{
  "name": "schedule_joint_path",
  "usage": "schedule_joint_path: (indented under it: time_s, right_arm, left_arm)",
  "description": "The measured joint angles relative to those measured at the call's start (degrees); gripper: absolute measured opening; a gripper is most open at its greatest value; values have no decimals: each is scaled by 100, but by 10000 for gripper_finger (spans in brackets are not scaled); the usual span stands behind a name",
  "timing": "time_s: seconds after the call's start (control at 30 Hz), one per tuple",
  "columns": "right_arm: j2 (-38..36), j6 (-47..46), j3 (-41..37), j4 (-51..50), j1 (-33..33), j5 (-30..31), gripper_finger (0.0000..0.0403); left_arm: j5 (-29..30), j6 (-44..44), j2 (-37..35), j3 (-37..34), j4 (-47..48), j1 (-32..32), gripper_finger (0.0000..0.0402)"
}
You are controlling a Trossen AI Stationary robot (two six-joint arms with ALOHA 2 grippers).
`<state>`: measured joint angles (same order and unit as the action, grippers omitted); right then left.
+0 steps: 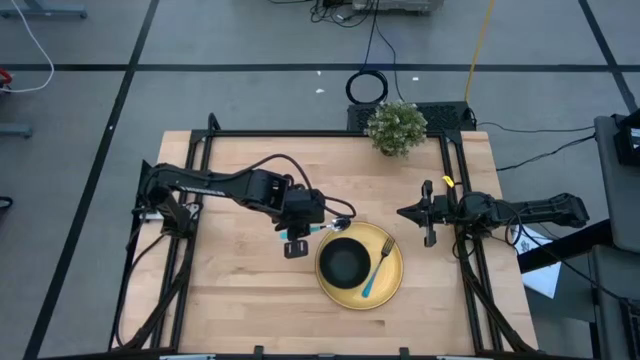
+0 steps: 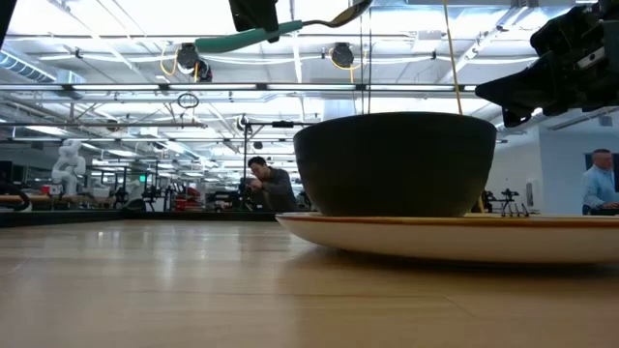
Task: Set table place
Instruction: Put the blue spoon in the black bowl on the yellow plate
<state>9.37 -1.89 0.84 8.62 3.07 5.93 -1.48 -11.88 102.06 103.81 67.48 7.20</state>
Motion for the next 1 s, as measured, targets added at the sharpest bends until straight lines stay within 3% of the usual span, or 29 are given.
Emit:
schedule_joint_path:
  time_s: [0.2,0.47,0.8,1.0]
  right_arm:
    - [0,0,0,10,0,0,0]
    - [-2,13,0,18,0,0,0]
    - [7,1,0,42,-2,0,0]
    - [7,0,0,15,-2,0,0]
  left_arm:
    - [-153,359,0,0,-2,0,45]
    - [-867,481,401,189,446,-129,45]
    - [-923,1048,1836,2008,1731,-163,45]
    - [-1258,1218,2160,2359,1775,-244,45]
